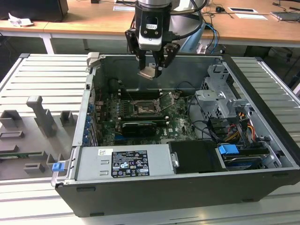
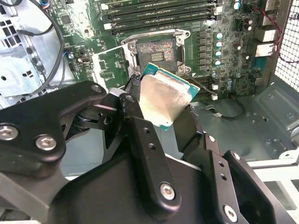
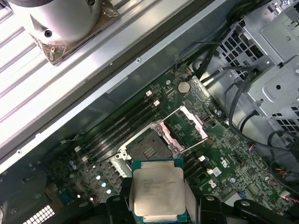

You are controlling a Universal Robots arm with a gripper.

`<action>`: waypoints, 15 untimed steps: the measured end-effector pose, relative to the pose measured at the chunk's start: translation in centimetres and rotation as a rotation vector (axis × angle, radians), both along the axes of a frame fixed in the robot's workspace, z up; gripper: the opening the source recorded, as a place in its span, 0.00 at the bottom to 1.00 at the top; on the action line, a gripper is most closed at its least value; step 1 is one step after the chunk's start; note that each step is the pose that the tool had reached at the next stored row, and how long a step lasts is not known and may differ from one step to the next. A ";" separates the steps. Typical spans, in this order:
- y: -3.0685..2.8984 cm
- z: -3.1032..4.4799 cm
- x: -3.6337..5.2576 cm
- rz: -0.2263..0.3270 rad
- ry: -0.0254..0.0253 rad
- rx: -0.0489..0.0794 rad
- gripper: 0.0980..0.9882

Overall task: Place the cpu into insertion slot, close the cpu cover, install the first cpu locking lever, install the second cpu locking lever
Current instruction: 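Place the cpu into insertion slot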

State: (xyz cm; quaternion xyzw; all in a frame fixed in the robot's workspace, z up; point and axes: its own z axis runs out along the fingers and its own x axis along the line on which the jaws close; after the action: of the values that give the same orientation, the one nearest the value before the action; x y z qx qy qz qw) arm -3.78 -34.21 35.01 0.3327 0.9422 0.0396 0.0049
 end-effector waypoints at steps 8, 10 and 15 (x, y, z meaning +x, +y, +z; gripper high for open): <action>0.00 -0.37 0.00 -0.086 0.0000 0.000 0.48; 0.00 -0.48 0.00 -0.114 0.0000 0.000 0.48; 0.00 -0.67 0.00 -0.167 0.0000 0.000 0.48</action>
State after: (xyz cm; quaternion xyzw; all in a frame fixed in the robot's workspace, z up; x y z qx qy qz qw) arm -3.78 -34.21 34.34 0.4103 0.9111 0.0391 0.0082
